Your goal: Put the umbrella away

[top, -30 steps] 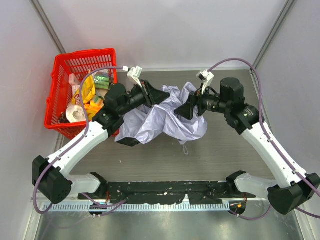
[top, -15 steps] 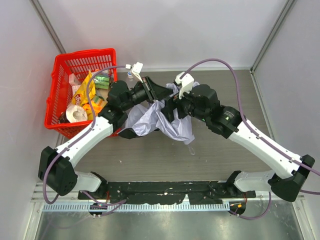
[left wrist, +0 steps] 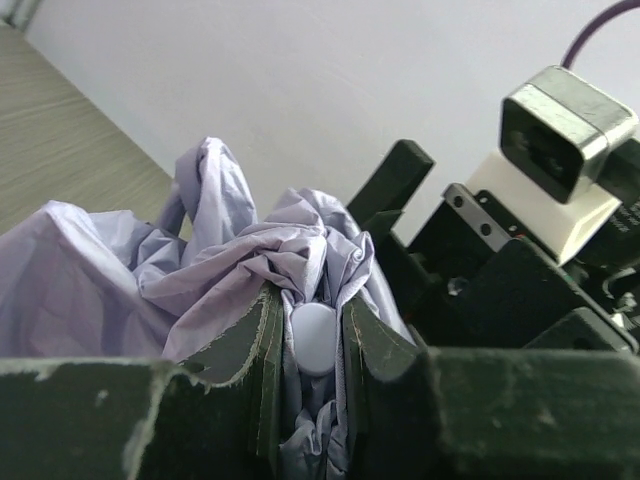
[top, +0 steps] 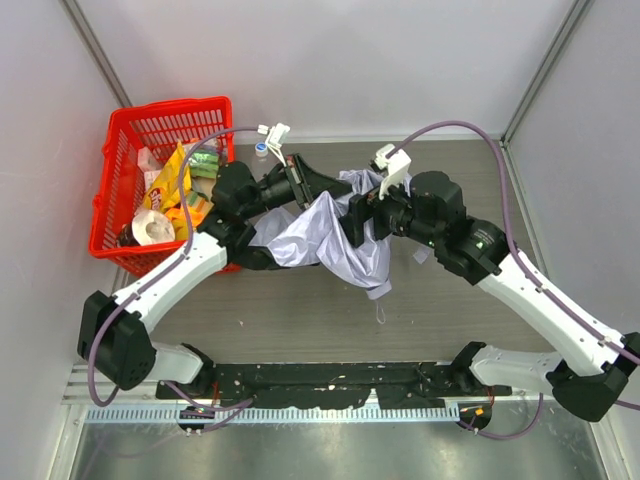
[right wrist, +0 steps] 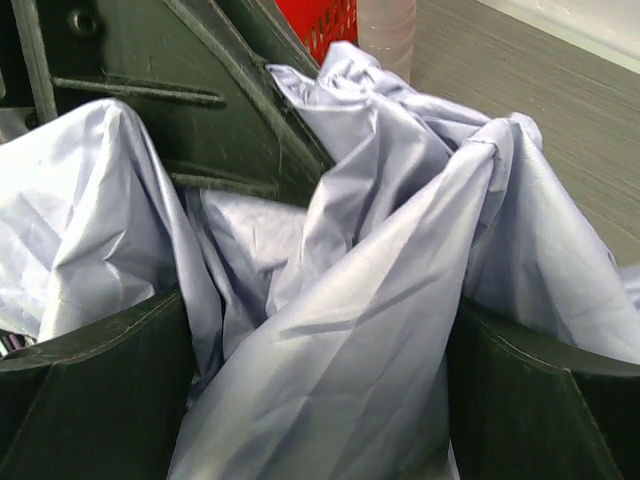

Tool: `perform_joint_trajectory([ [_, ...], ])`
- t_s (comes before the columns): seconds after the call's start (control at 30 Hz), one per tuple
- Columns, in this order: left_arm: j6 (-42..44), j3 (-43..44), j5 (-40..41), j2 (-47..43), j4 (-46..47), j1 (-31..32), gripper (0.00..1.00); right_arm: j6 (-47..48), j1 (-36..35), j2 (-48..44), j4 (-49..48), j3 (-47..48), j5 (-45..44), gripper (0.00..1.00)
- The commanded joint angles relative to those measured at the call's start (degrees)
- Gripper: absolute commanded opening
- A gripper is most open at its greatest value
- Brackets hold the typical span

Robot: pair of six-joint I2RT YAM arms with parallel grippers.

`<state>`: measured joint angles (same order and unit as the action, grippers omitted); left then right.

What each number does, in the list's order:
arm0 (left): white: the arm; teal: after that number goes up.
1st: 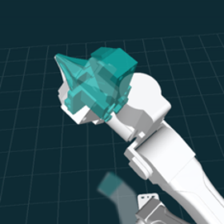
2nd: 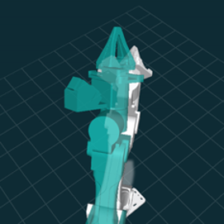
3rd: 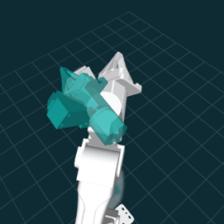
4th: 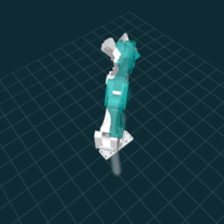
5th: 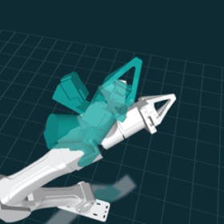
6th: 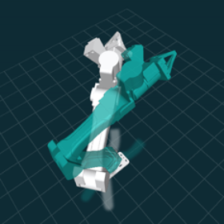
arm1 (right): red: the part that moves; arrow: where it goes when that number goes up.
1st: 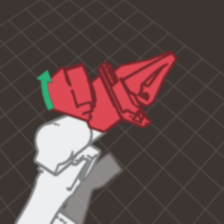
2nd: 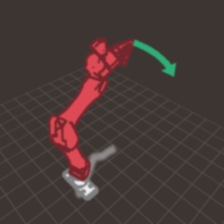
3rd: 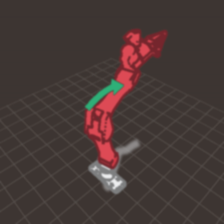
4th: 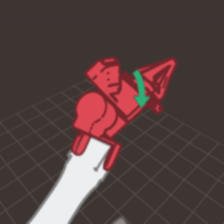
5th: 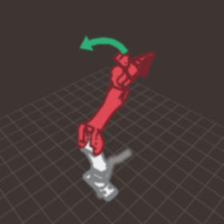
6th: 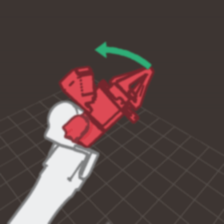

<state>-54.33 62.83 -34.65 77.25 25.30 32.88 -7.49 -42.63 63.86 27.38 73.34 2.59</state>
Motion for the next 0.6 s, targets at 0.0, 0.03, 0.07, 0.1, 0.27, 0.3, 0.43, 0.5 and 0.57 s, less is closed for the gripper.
perform_joint_trajectory([
  [0.0,-10.6,1.6,-10.3,1.0,18.8,0.2,0.00,1.7,0.4,3.1,-4.5,-0.5,0.4,0.91],
  [0.03,-12.5,1.1,-10.9,1.3,22.6,0.3,0.00,1.8,0.4,5.0,-4.8,0.4,1.3,0.91],
  [0.07,-14.2,0.7,-11.4,1.5,25.0,0.4,0.00,1.9,0.4,5.8,-5.3,0.7,1.5,0.91],
  [0.1,-15.0,0.5,-11.9,1.8,26.4,0.6,0.00,2.3,0.4,7.1,-5.8,1.0,1.5,0.91],
  [0.27,-15.6,-0.4,-12.3,1.9,28.8,1.7,0.00,-0.1,0.4,8.7,-14.1,-0.7,3.2,0.91],
  [0.3,-16.2,-0.6,-12.5,2.1,30.1,1.7,0.00,-0.5,0.4,9.2,-14.6,-1.1,4.3,0.90],
  [0.43,-18.4,-0.8,-12.8,2.7,34.5,2.0,0.00,-1.6,0.4,9.4,-19.5,-4.0,9.7,0.72],
  [0.5,-18.7,-0.6,-13.2,3.1,35.5,2.6,0.00,-2.4,0.4,8.5,-23.6,-6.5,13.2,0.62],
  [0.57,-19.5,-0.2,-13.9,3.5,36.9,3.2,0.00,-3.1,0.3,7.8,-26.0,-8.0,15.2,0.49],
])
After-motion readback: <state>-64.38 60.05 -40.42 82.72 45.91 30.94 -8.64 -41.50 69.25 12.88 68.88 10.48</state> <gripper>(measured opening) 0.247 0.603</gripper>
